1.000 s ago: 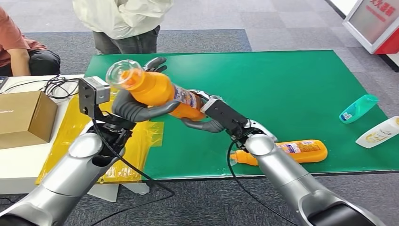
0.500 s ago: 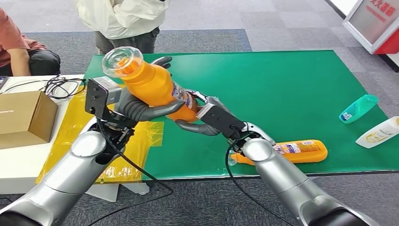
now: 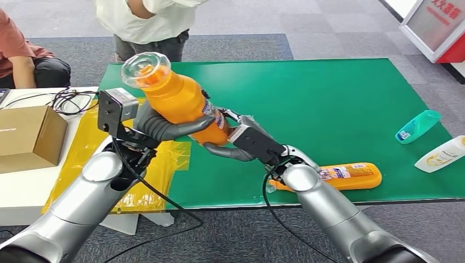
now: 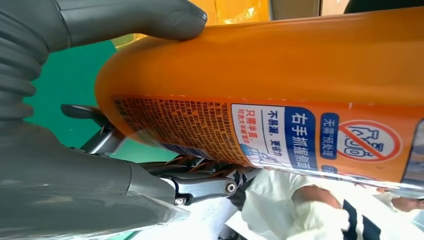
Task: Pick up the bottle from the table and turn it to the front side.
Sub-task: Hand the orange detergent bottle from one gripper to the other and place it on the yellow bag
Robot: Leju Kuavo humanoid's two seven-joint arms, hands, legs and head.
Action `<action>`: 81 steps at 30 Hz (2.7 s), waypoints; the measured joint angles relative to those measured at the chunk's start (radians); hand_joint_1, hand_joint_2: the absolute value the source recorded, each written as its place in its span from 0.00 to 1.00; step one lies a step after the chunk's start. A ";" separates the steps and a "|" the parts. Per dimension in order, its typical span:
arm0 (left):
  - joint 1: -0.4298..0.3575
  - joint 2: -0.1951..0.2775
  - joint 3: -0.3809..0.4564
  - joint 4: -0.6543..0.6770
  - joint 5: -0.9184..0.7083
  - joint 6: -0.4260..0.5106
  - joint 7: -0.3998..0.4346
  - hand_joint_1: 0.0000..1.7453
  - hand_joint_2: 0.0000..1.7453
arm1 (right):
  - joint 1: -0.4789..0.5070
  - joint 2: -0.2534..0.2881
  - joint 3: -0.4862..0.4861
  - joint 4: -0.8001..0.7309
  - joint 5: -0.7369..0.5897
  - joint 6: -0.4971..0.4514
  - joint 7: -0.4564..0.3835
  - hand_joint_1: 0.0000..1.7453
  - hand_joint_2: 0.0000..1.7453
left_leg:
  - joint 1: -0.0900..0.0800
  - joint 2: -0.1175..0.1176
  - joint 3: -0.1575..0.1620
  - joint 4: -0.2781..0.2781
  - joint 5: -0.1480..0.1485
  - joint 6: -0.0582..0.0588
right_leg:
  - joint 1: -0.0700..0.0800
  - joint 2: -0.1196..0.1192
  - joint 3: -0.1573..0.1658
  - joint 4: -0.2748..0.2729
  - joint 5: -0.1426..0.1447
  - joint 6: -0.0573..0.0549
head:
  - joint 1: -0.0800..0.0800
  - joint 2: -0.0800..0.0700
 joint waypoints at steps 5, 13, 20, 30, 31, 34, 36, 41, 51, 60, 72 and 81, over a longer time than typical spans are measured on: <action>-0.002 0.004 0.000 0.000 -0.040 0.012 0.003 1.00 1.00 | 0.008 0.000 0.001 0.000 -0.010 0.000 0.003 0.00 1.00 | 0.000 0.000 0.000 0.000 0.000 0.000 | 0.000 0.000 0.000 0.000 0.000 0.000 | 0.000 0.000; -0.039 0.082 0.016 0.043 -0.430 0.085 0.083 1.00 0.00 | 0.036 -0.003 -0.046 -0.001 -0.078 -0.010 0.028 0.00 1.00 | 0.000 0.000 0.000 0.000 0.001 -0.001 | 0.000 0.000 -0.001 0.000 0.000 -0.001 | 0.000 0.000; -0.082 0.159 0.053 0.146 -0.714 0.022 0.173 1.00 0.00 | 0.080 -0.008 -0.143 -0.029 -0.081 -0.003 0.037 0.00 1.00 | 0.000 0.000 0.000 0.000 0.001 -0.001 | 0.000 0.001 -0.001 0.000 0.001 -0.001 | 0.000 0.000; -0.129 0.216 0.043 0.329 -0.939 -0.038 0.216 1.00 0.00 | 0.102 -0.009 -0.209 -0.097 -0.055 0.030 0.042 0.00 1.00 | 0.000 0.000 0.000 0.000 0.001 -0.001 | 0.000 0.001 -0.001 0.000 0.001 -0.001 | 0.000 0.000; -0.128 0.218 0.042 0.341 -0.945 -0.038 0.216 1.00 0.00 | 0.103 -0.009 -0.211 -0.103 -0.054 0.033 0.042 0.00 1.00 | 0.000 0.000 0.000 0.000 0.001 -0.001 | 0.000 0.001 -0.001 0.000 0.001 -0.001 | 0.000 0.000; -0.124 0.224 0.042 0.374 -0.966 -0.037 0.216 1.00 0.00 | 0.106 -0.009 -0.212 -0.119 -0.054 0.040 0.040 0.00 1.00 | 0.000 0.000 0.000 0.000 0.001 -0.001 | 0.000 0.001 -0.001 0.000 0.001 -0.001 | 0.000 0.000; -0.118 0.226 0.043 0.393 -0.988 -0.033 0.216 1.00 0.00 | 0.108 -0.009 -0.212 -0.130 -0.054 0.045 0.037 0.00 1.00 | 0.000 0.000 0.000 0.000 0.001 -0.001 | 0.000 0.001 -0.001 0.000 0.001 -0.001 | 0.000 0.000; -0.100 0.231 0.044 0.433 -1.066 -0.014 0.217 1.00 0.00 | 0.109 -0.009 -0.211 -0.152 -0.053 0.054 0.035 0.00 1.00 | 0.000 0.000 0.000 0.000 0.001 -0.001 | 0.000 0.001 -0.001 0.000 0.001 -0.001 | 0.000 0.000; -0.065 0.237 0.072 0.495 -1.149 0.003 0.235 1.00 0.00 | 0.110 -0.009 -0.207 -0.167 -0.051 0.062 0.035 0.00 1.00 | 0.000 0.000 0.000 0.000 0.001 -0.001 | 0.000 0.001 -0.001 0.000 0.001 -0.001 | 0.000 0.000; -0.055 0.244 0.114 0.515 -1.157 0.013 0.238 0.54 0.00 | 0.112 -0.008 -0.202 -0.170 -0.051 0.063 0.035 0.00 1.00 | 0.000 0.000 0.000 0.000 0.001 -0.001 | 0.000 0.001 -0.001 0.000 0.001 -0.001 | 0.000 0.000; -0.024 0.242 0.139 0.518 -1.169 0.017 0.238 0.00 0.00 | 0.113 -0.008 -0.197 -0.180 -0.051 0.065 0.035 0.00 1.00 | 0.000 0.000 0.000 0.000 0.001 -0.001 | 0.000 0.001 -0.001 0.000 0.001 -0.001 | 0.000 0.000; -0.001 0.240 0.164 0.518 -1.170 0.019 0.238 0.00 0.00 | 0.114 -0.008 -0.197 -0.192 -0.053 0.066 0.032 0.00 1.00 | 0.000 0.000 0.000 0.000 0.001 -0.001 | 0.000 0.001 -0.001 0.000 0.000 -0.001 | 0.000 0.000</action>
